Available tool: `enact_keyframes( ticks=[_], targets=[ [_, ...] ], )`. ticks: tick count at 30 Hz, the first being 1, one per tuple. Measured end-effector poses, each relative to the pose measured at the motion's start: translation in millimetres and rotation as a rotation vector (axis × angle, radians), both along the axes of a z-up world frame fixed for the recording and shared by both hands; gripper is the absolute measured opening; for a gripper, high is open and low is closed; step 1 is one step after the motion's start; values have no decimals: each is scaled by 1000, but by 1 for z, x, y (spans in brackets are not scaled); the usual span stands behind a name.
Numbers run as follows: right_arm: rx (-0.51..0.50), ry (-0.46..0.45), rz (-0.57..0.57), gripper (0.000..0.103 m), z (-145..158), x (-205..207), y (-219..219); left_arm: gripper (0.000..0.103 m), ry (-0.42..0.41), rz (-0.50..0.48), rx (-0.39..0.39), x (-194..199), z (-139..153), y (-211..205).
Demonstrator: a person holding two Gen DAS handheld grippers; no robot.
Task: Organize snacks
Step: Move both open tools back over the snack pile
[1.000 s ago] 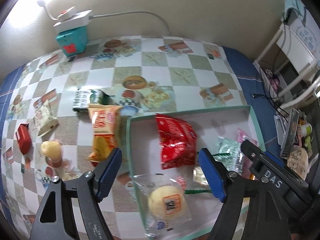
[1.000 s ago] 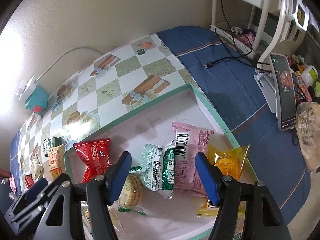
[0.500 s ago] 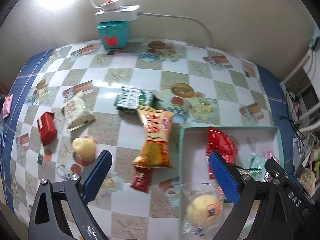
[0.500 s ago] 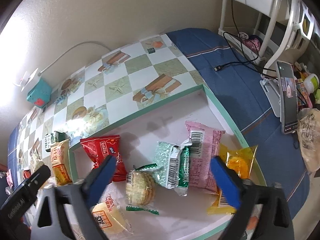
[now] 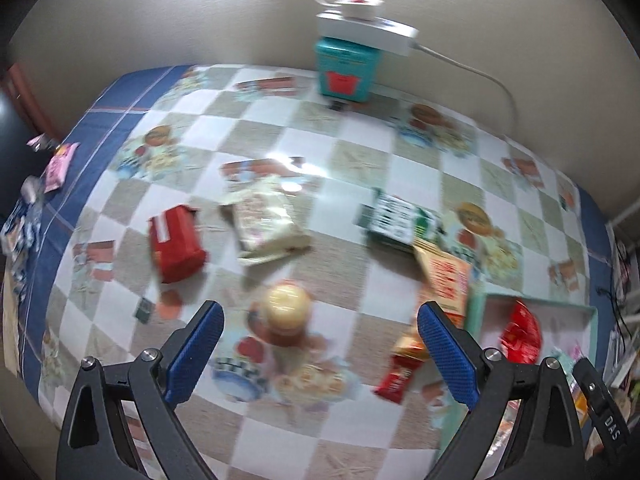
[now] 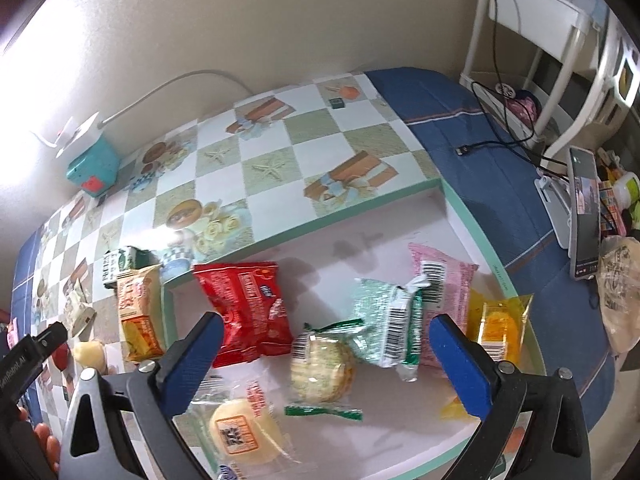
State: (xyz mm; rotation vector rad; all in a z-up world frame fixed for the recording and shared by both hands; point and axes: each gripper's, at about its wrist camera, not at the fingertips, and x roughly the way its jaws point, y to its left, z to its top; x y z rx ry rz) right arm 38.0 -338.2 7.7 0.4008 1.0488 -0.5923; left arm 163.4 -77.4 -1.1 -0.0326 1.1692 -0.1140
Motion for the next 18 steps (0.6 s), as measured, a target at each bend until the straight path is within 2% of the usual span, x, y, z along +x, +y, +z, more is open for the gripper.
enact_keyframes(
  ticks=[18],
  targets=[
    [-26,-15,125,103,7,37,70,98,-35,258,-29,29,9,128]
  ],
)
